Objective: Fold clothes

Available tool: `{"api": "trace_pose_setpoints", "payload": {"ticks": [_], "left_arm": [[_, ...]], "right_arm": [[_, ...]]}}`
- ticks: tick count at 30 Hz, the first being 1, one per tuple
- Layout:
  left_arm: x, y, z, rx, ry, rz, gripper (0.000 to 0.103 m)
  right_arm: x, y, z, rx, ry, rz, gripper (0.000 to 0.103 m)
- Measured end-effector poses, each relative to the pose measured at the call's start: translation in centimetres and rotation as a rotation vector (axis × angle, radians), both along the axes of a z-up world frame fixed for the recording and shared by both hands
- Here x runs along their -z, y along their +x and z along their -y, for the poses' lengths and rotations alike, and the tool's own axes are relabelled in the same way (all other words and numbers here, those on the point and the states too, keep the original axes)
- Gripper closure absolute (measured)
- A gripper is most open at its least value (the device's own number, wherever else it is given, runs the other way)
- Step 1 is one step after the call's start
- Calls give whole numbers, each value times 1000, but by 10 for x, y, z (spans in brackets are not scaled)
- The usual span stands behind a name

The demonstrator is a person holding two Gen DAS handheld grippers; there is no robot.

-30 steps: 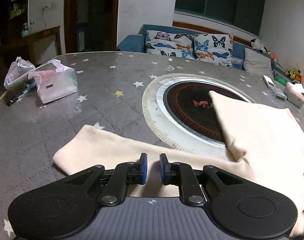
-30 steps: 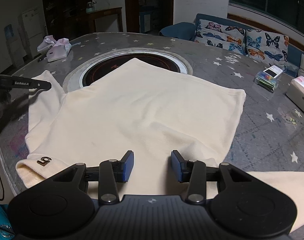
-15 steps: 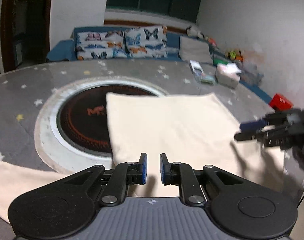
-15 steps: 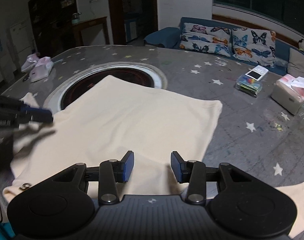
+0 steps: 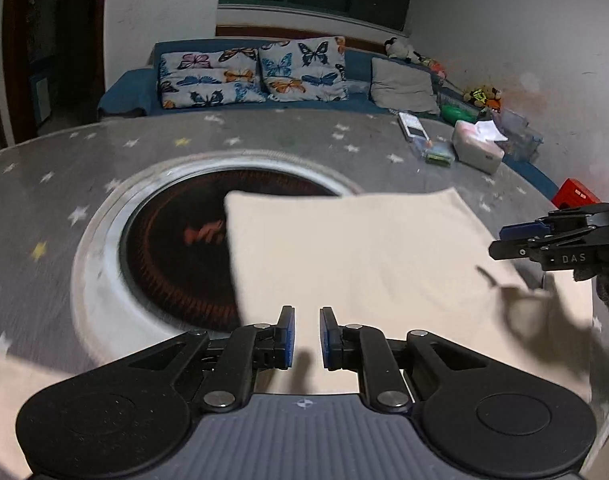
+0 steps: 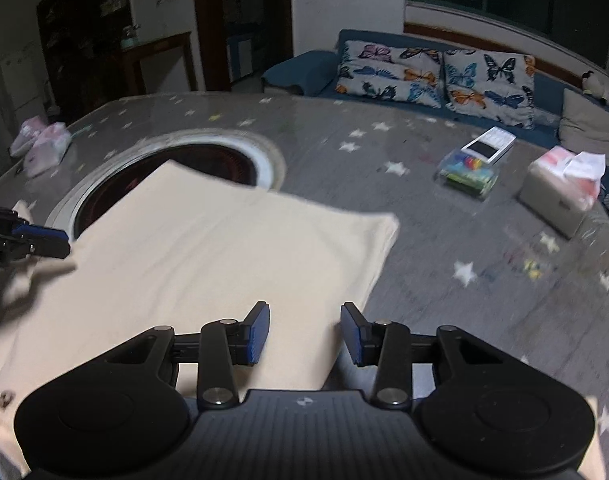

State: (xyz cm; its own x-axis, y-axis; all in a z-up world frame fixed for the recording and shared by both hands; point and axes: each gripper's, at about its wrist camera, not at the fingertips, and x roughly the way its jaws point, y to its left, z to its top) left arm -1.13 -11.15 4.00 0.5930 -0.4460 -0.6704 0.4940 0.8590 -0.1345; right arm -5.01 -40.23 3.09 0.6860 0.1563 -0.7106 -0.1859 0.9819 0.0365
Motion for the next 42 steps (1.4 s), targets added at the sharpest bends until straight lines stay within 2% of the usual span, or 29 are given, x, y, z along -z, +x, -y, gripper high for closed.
{"api": "trace_pose_setpoints", "payload": {"ticks": [5, 12, 19, 25, 30, 33, 37, 39, 42], "left_arm": [[2, 40, 20, -16, 26, -9, 88], [12, 86, 38, -44, 73, -22, 88], [23, 117, 38, -110, 73, -47, 87], [23, 116, 42, -124, 80, -34, 85], [18, 110, 46, -120, 87, -28, 82], [11, 101, 47, -112, 77, -9, 74], [2, 84, 50, -93, 65, 12, 71], [-2, 74, 51, -81, 60, 26, 63], [-8, 55, 55, -56, 60, 48, 60]], "right_arm": [[0, 31, 5, 12, -8, 3, 64], [17, 69, 14, 35, -16, -19, 64], [21, 84, 18, 46, -16, -5, 64], [18, 84, 16, 39, -33, 3, 64], [2, 71, 17, 51, -32, 31, 64], [-7, 58, 17, 51, -31, 46, 63], [-15, 37, 17, 55, -33, 57, 62], [-16, 26, 18, 58, -32, 61, 62], [-18, 2, 22, 78, -37, 66, 60]]}}
